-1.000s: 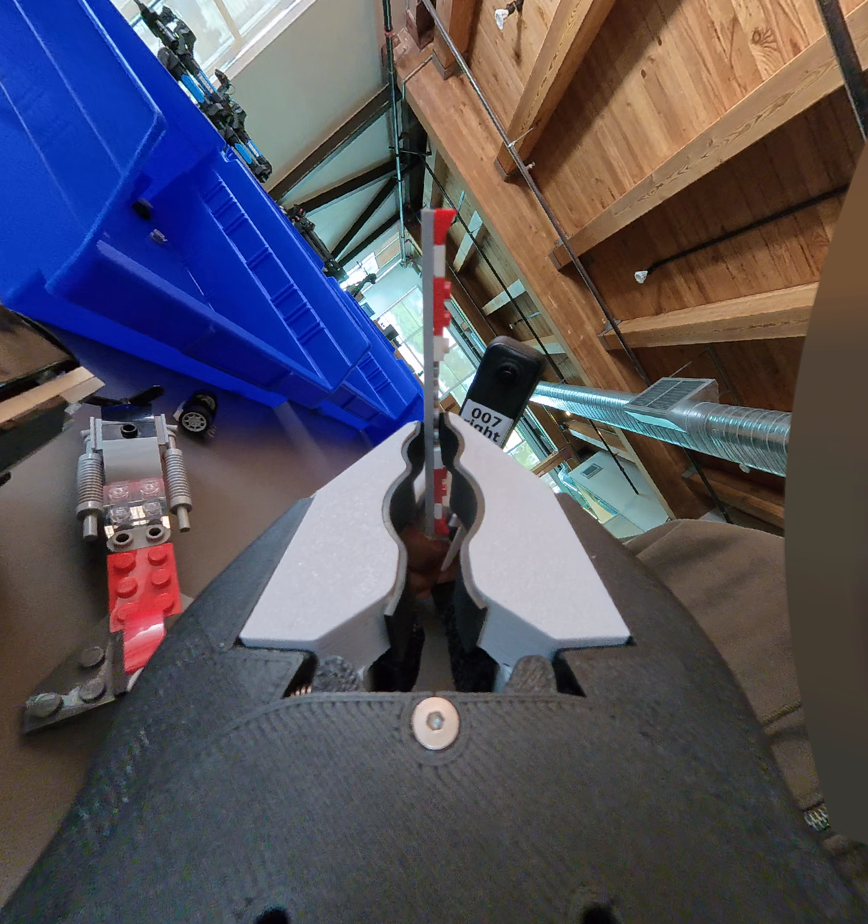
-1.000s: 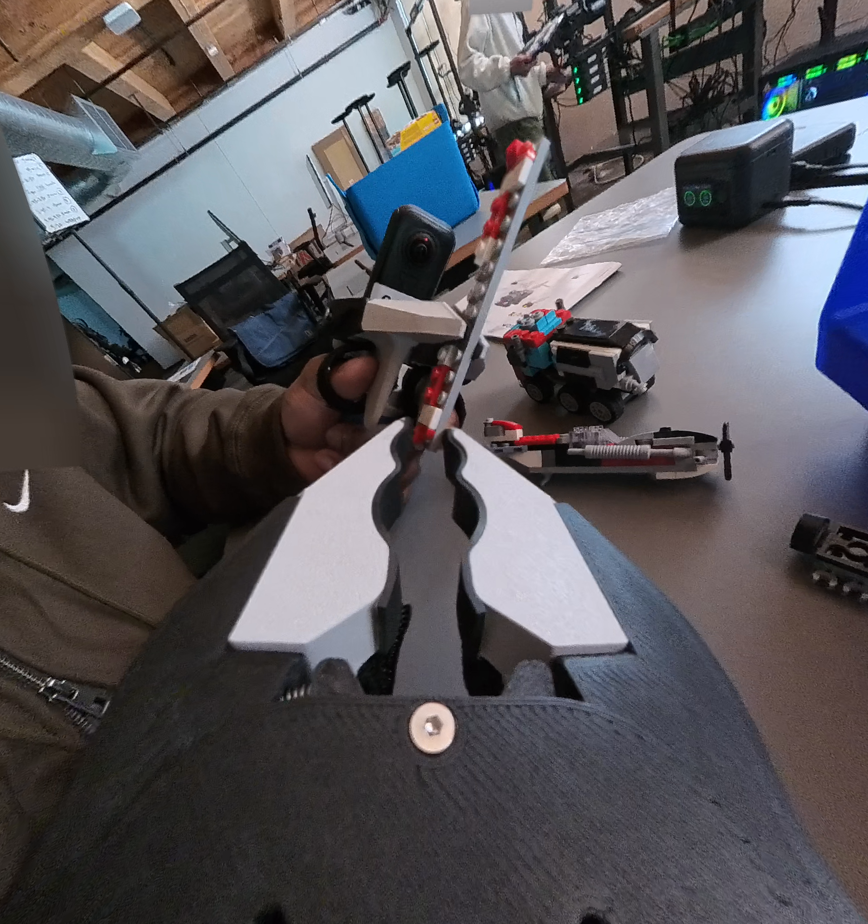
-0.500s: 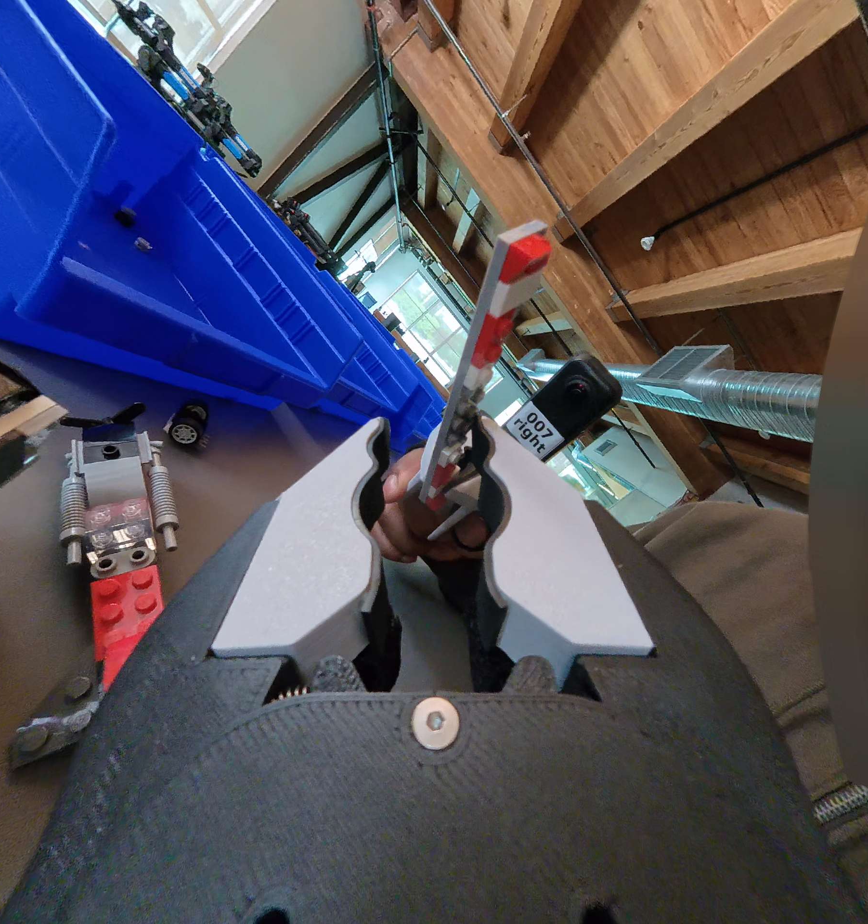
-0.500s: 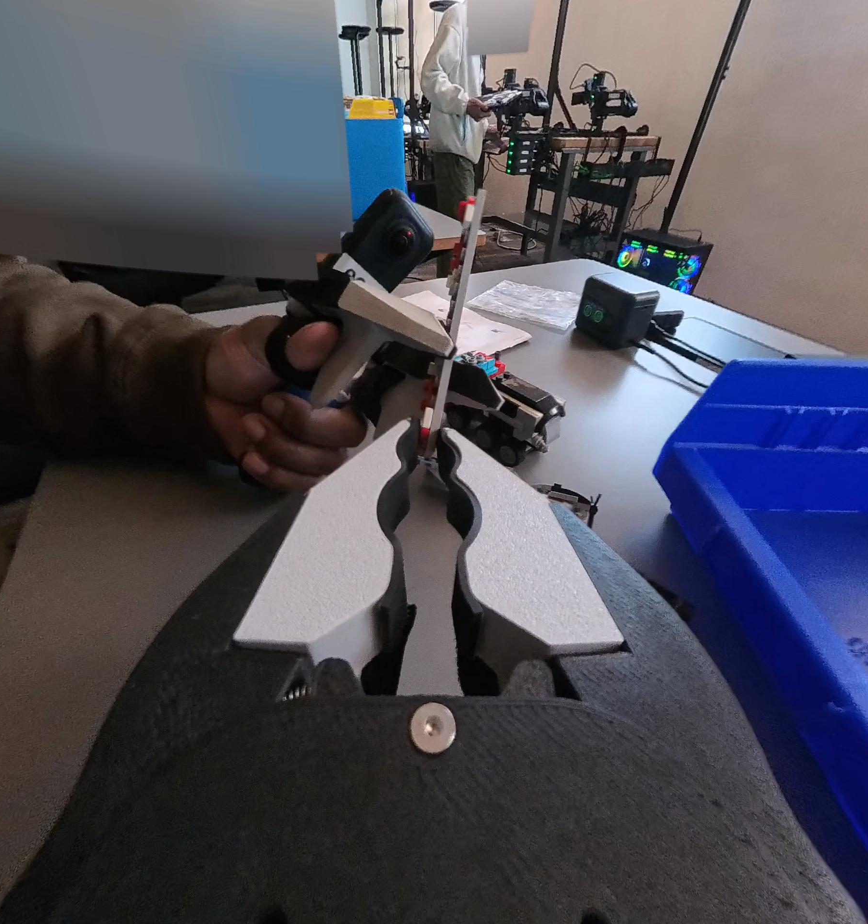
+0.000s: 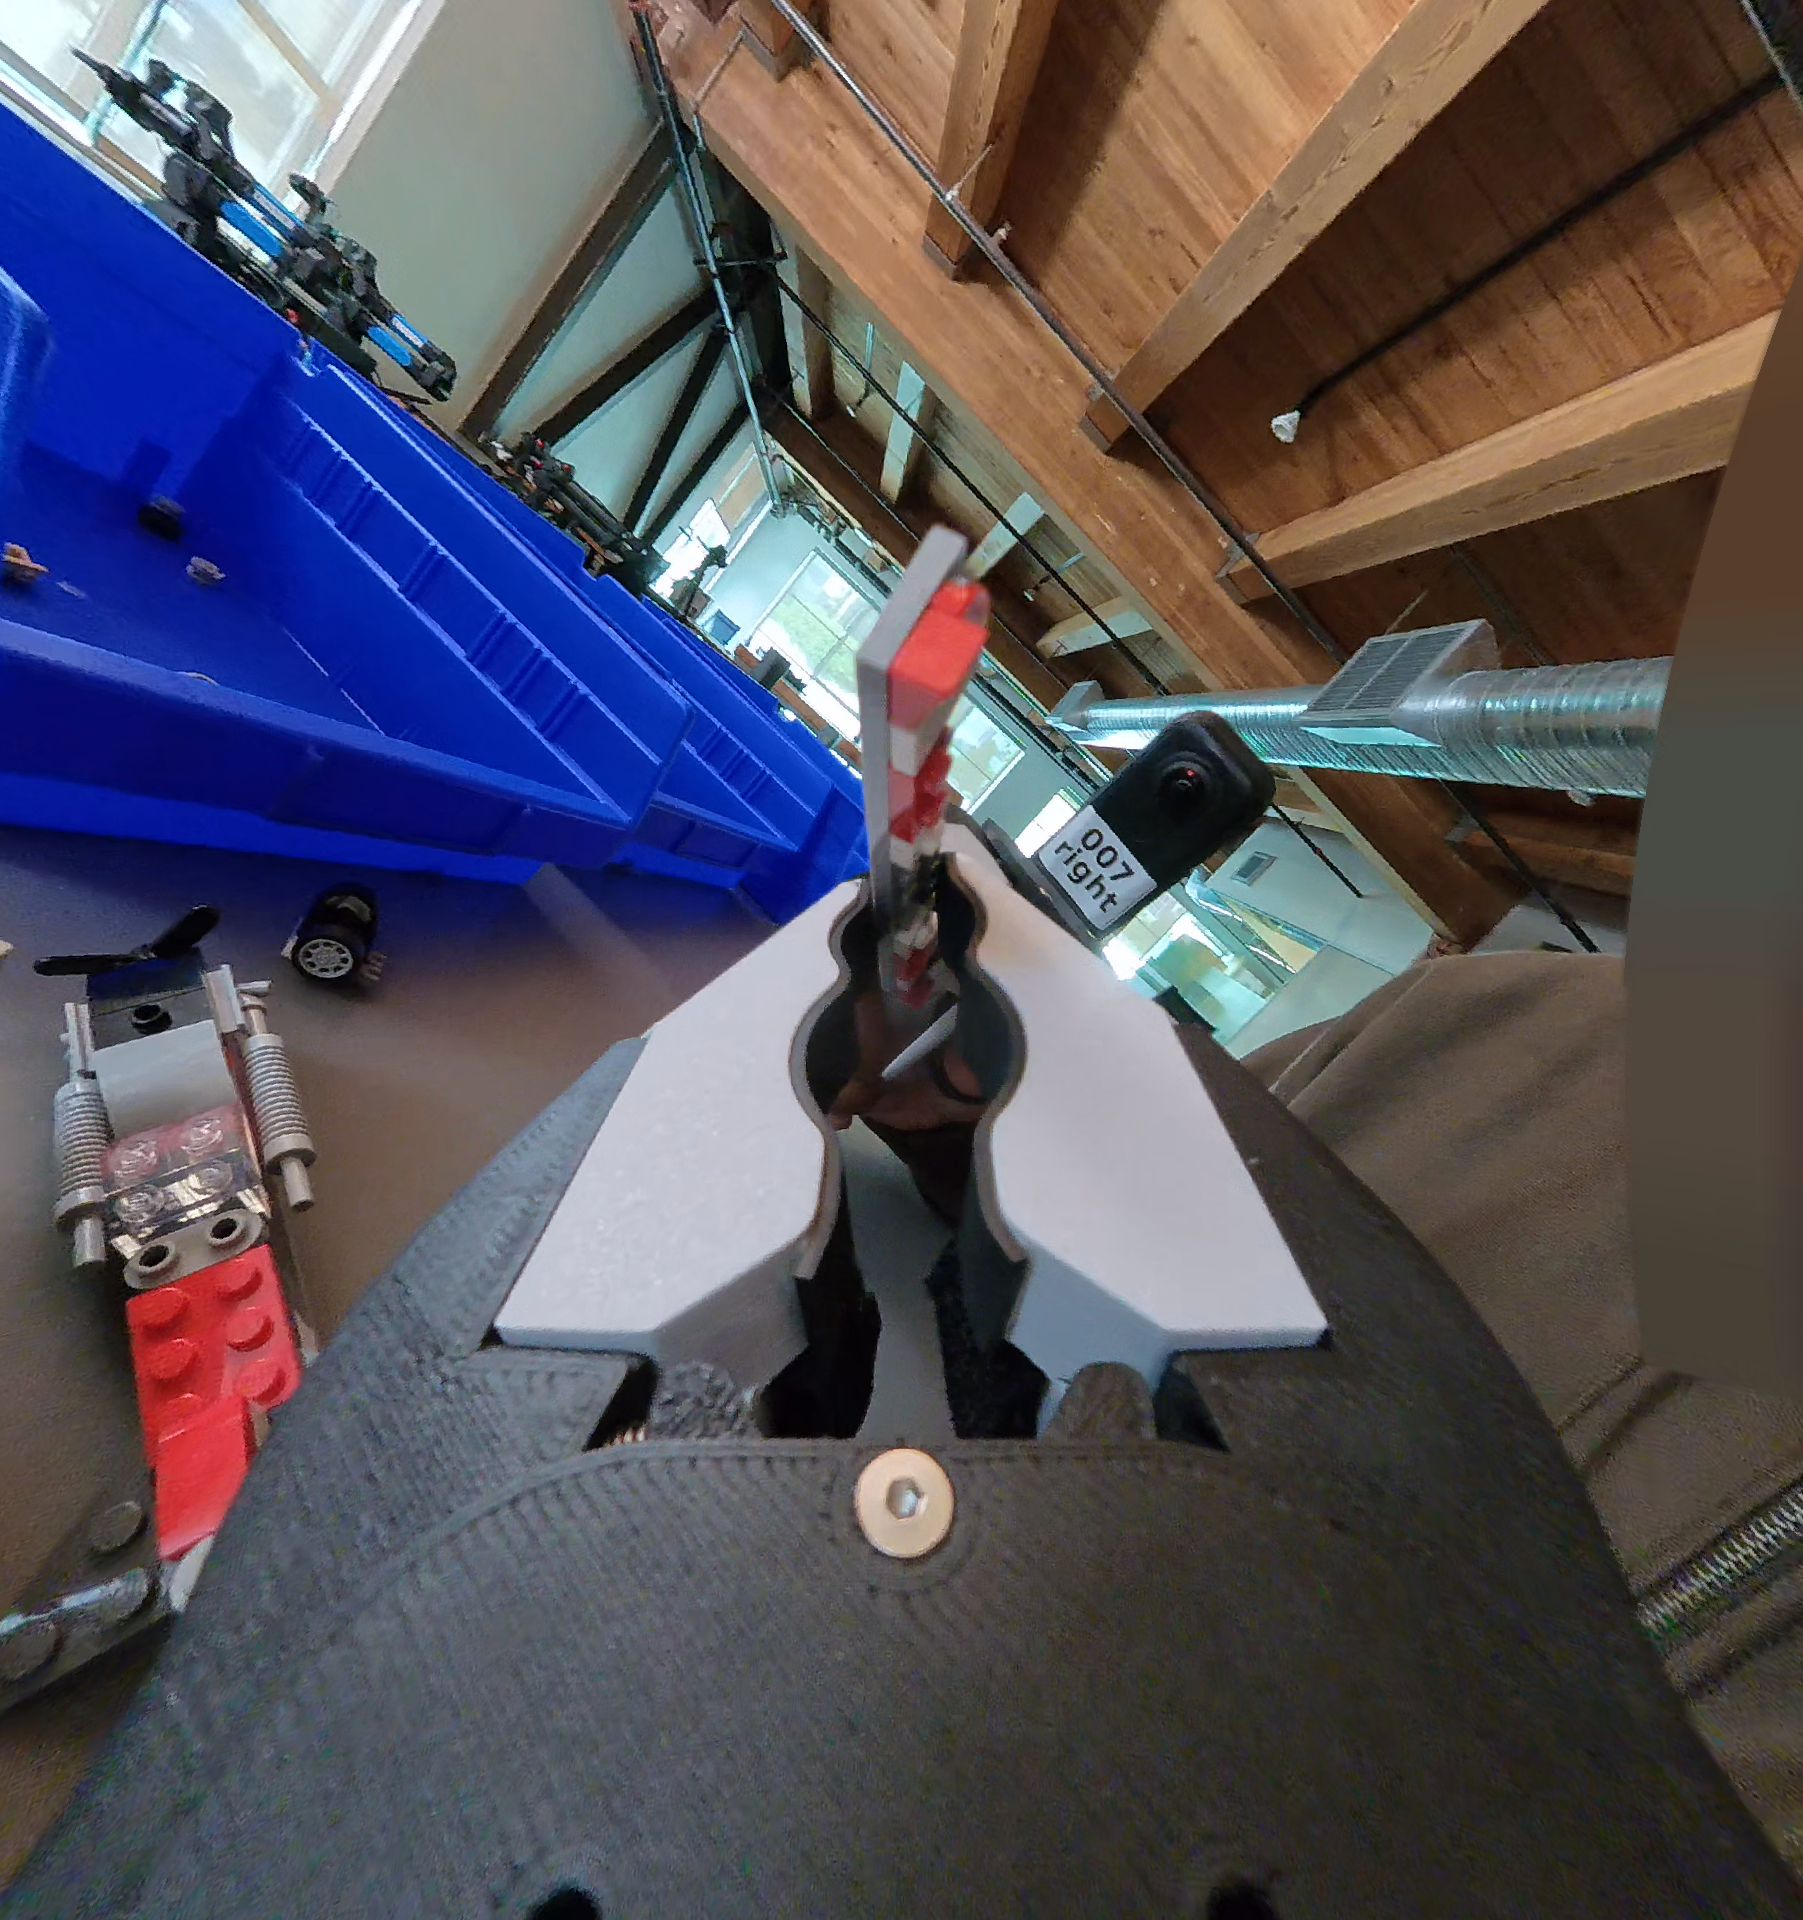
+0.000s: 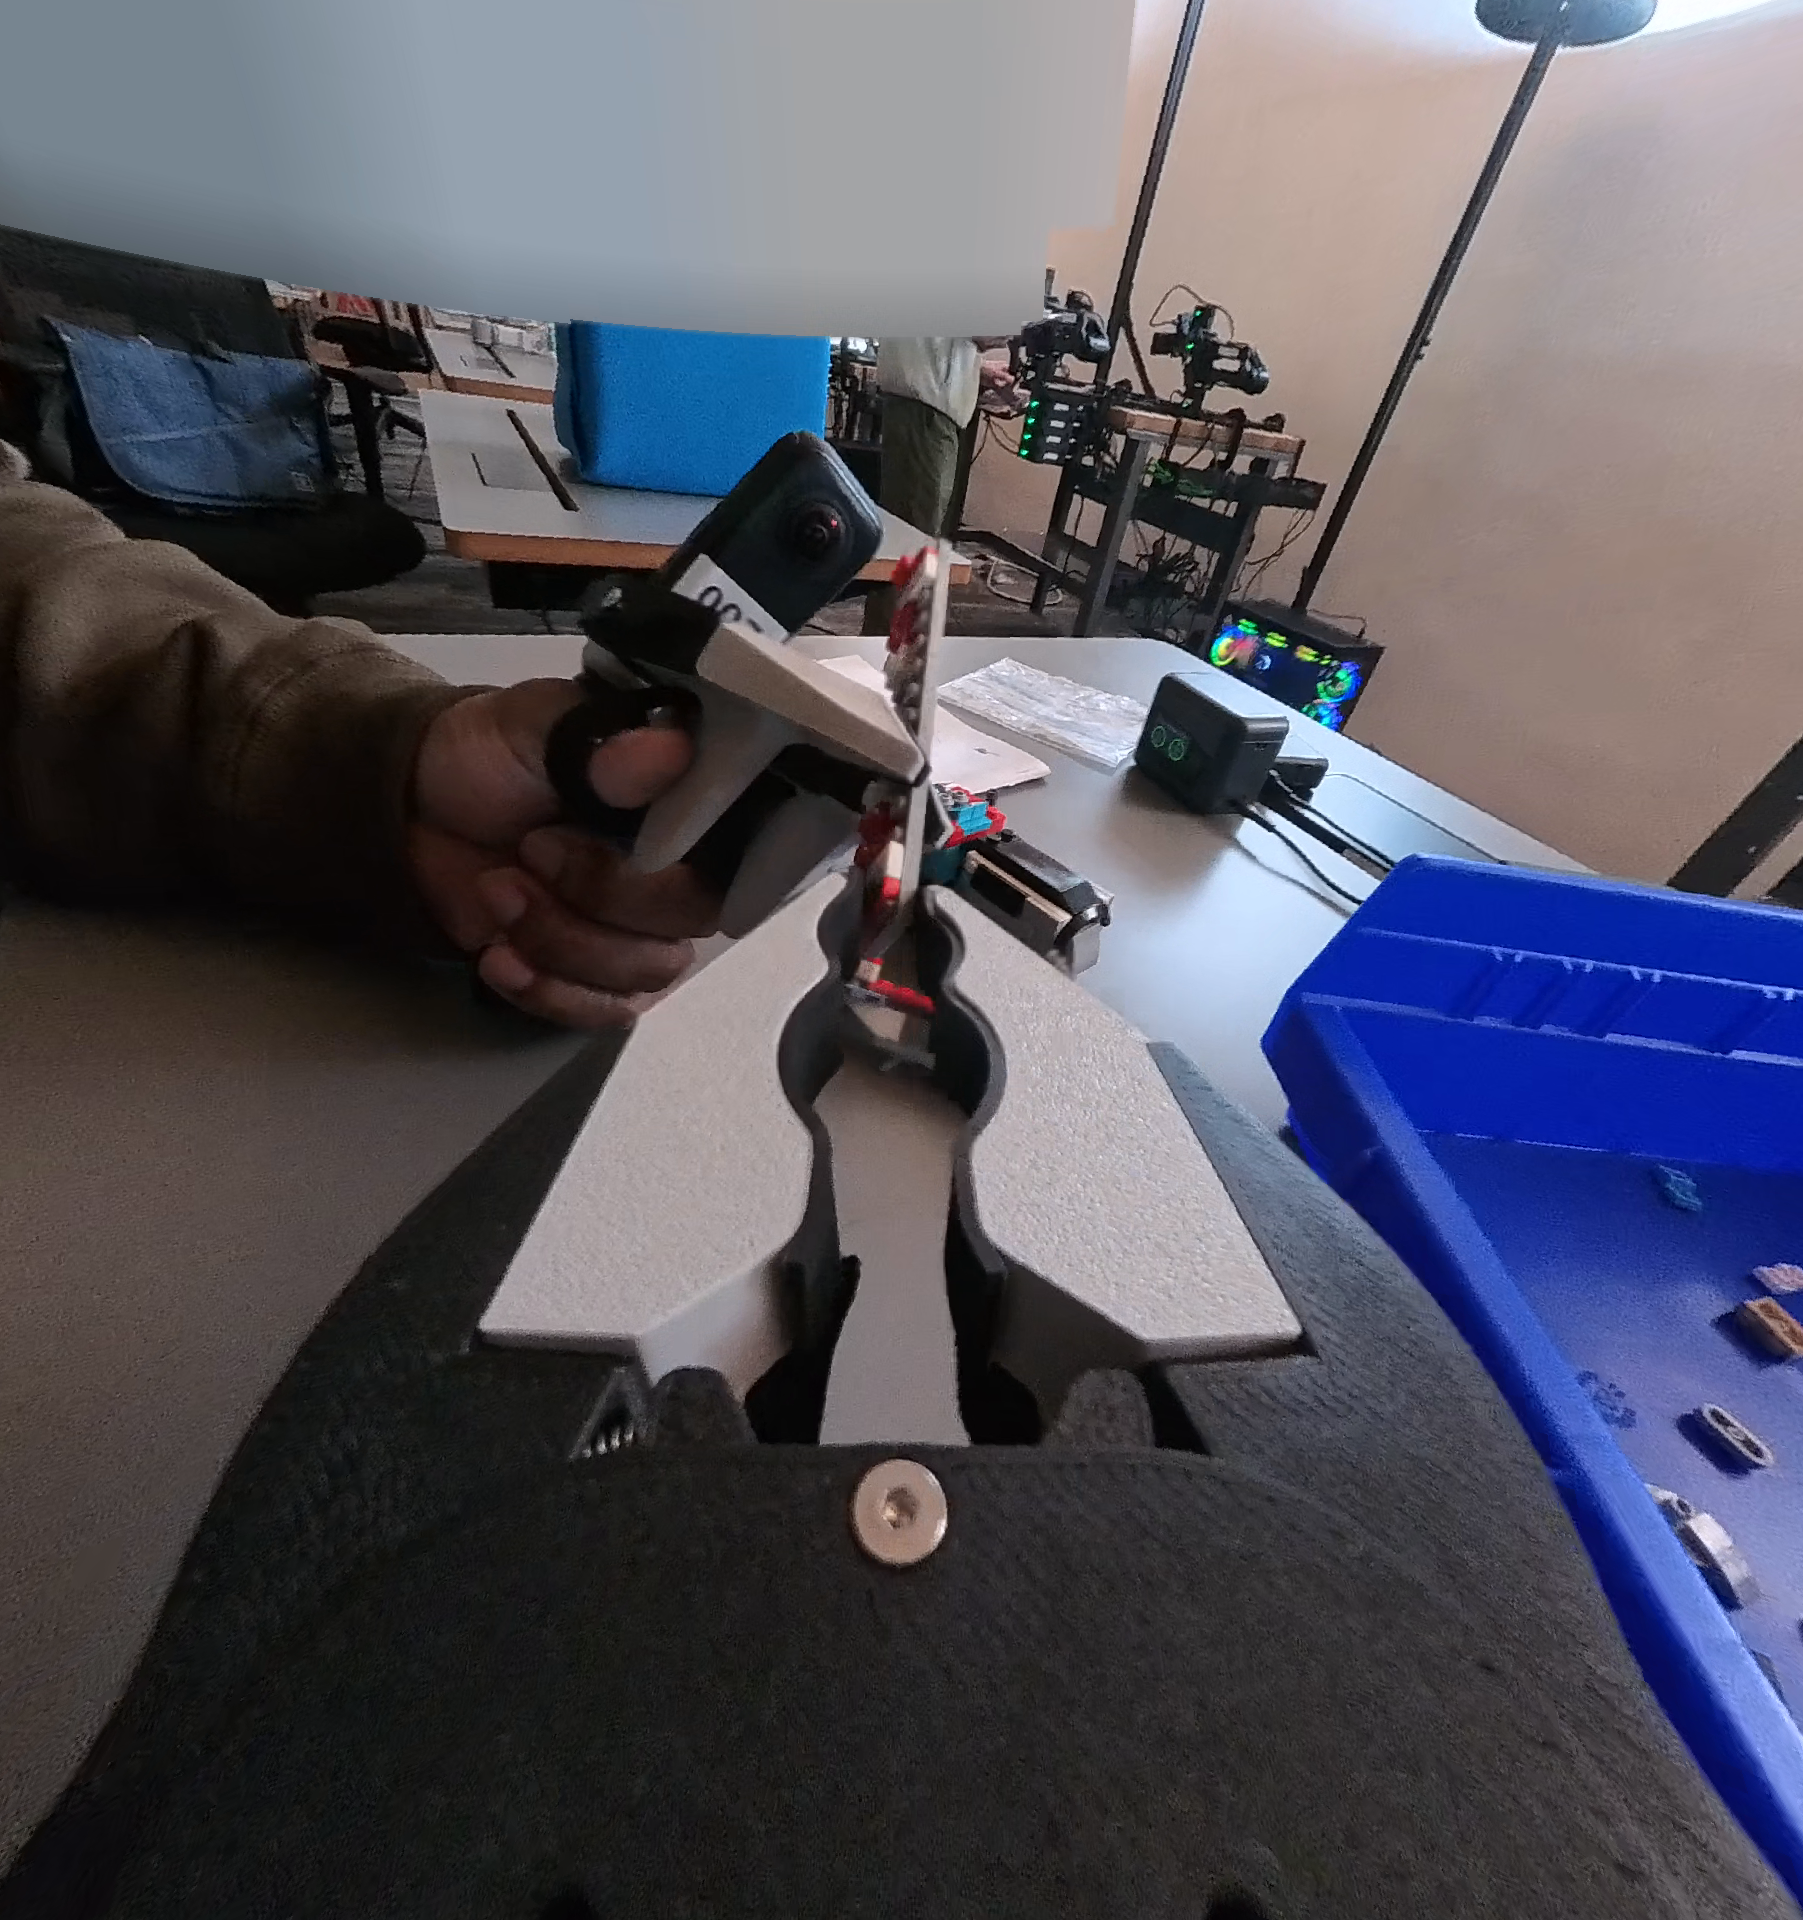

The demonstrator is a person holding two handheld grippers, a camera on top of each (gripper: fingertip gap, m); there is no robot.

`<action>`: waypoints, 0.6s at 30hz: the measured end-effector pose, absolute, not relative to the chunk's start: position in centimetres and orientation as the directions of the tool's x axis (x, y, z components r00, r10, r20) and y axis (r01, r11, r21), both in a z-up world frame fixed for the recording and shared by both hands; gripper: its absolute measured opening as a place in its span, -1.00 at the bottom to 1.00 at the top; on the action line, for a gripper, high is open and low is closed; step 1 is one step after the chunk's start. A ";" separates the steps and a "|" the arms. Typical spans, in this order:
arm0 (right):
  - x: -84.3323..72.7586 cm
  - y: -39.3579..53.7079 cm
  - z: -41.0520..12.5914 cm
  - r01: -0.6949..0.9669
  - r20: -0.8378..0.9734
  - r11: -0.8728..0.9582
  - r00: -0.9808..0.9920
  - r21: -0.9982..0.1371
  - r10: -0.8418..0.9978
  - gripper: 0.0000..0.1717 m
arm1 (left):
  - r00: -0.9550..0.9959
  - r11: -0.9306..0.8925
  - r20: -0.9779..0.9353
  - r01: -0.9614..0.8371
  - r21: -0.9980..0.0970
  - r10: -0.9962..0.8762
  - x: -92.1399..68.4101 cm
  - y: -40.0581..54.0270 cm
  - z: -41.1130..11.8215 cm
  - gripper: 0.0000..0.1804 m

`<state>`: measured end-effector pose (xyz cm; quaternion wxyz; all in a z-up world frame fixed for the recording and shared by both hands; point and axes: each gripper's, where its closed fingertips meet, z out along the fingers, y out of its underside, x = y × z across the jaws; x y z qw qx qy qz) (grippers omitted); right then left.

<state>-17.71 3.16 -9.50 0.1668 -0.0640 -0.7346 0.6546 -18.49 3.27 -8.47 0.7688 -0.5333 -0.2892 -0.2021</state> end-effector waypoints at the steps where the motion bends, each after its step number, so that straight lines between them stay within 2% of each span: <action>1: -17.9 3.3 -9.4 -0.135 0.173 0.134 -0.930 -0.982 0.326 -0.86 | 0.744 0.362 0.668 0.620 -0.696 0.010 -18.7 3.2 -8.5 -0.89; 6: -18.5 3.9 -9.2 -0.209 0.249 0.143 -0.894 -0.967 0.372 -0.62 | 0.628 0.454 0.777 0.679 -0.577 0.050 -20.2 2.1 -9.0 -0.89; 15: -19.2 2.4 -9.9 -0.411 0.496 0.282 -0.772 -0.867 0.399 -0.62 | 0.536 0.505 0.844 0.726 -0.467 0.011 -21.0 1.3 -9.4 -0.90; 18: -19.5 2.0 -9.8 -0.439 0.518 0.278 -0.758 -0.854 0.397 -0.63 | 0.499 0.518 0.867 0.742 -0.425 -0.003 -21.4 1.0 -9.8 -0.91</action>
